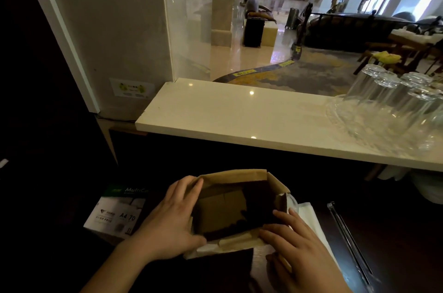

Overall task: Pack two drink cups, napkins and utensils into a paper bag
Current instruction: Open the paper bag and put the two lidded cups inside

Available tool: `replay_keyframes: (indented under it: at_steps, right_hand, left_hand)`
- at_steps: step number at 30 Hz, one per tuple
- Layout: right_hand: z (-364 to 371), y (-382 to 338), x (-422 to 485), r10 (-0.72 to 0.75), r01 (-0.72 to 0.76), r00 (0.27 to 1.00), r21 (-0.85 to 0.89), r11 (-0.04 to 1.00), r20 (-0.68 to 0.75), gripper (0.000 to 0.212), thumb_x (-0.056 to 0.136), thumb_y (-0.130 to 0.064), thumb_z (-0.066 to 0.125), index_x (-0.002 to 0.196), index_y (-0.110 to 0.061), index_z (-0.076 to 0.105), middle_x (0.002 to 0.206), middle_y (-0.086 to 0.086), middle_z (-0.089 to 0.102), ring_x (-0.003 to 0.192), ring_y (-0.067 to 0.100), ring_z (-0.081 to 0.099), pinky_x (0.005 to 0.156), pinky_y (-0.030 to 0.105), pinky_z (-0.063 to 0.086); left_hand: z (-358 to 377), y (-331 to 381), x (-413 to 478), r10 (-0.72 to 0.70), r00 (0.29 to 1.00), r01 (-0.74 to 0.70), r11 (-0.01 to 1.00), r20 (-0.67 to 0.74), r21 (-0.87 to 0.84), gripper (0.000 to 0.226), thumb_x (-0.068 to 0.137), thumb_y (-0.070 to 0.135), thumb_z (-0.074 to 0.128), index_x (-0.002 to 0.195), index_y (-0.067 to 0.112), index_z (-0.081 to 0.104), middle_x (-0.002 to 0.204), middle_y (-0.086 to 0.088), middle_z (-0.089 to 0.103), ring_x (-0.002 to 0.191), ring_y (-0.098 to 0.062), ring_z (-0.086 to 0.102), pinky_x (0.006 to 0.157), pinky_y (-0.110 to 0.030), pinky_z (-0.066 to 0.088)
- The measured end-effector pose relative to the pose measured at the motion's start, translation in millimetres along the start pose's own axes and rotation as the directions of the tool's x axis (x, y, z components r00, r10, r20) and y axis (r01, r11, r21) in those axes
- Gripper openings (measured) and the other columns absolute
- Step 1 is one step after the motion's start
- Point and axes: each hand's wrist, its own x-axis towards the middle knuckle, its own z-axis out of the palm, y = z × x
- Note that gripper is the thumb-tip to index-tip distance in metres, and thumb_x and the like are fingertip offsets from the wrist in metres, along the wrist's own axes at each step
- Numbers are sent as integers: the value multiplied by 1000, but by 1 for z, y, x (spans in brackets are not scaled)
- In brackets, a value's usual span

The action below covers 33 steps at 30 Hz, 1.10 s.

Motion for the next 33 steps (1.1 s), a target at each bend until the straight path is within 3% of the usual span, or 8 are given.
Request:
replay_keyframes:
  at_steps: [3,6,8,10,13,22,29,33]
  right_hand:
    - [-5,-2,-5,91,-79,988,99,992,-126,40,79,-33,63,116,-24,72,134,-7,61,133,24,50,105,38,46]
    - [-5,5,-20,327,-274,923,249,929,-202,44,78,-33,64,120,-20,69,131,-7,60,127,23,52,100,25,42]
    - [1,14,-29,523,-491,849,247,835,-81,55,74,-39,71,125,-19,65,131,-4,58,124,28,51,91,27,42]
    - [13,23,-36,641,-666,742,111,738,195,85,68,-51,78,143,-24,47,147,-1,43,135,28,37,96,33,43]
    - [31,29,-43,640,-704,637,-14,710,429,108,65,-68,70,153,-36,16,158,-9,19,141,19,25,107,33,41]
    - [34,28,-28,680,-732,653,51,679,334,92,66,-53,76,147,-29,38,135,0,45,119,22,45,94,29,42]
    - [-67,6,16,542,-537,840,184,824,27,93,54,-37,90,138,-26,52,124,-3,51,111,21,53,84,34,48]
    - [-118,-22,49,385,-355,916,214,910,-115,93,54,-50,82,139,-35,47,126,-14,46,109,6,48,83,25,44]
  left_hand:
    - [-1,0,0,3,1000,-3,1000,19,12,138,42,90,63,143,49,-22,147,31,-24,127,7,-5,103,-37,34]
    - [-3,0,0,-8,1000,8,1000,27,14,142,36,96,58,143,48,-23,144,34,-26,124,10,-6,104,-38,34]
    - [-3,1,-1,-12,999,11,1000,36,23,143,35,97,57,142,48,-24,143,35,-29,123,11,-7,104,-39,34]
    - [-3,2,-3,-15,999,14,1000,41,21,142,36,96,59,139,51,-28,140,37,-32,124,9,-7,105,-39,34]
    - [-4,1,-5,-11,999,10,1000,49,15,142,37,95,60,139,51,-28,140,37,-34,129,6,-10,108,-40,31]
    - [-4,-2,-4,-23,999,22,999,40,26,144,35,96,57,144,45,-23,145,32,-36,134,5,-16,111,-44,28]
    - [0,-4,-2,-4,1000,4,1000,8,20,142,34,98,55,139,51,-28,146,33,-34,136,2,-17,111,-46,27]
    - [2,-8,-2,12,1000,-10,997,-20,82,140,37,102,49,142,48,-25,150,28,-33,139,0,-27,112,-45,17]
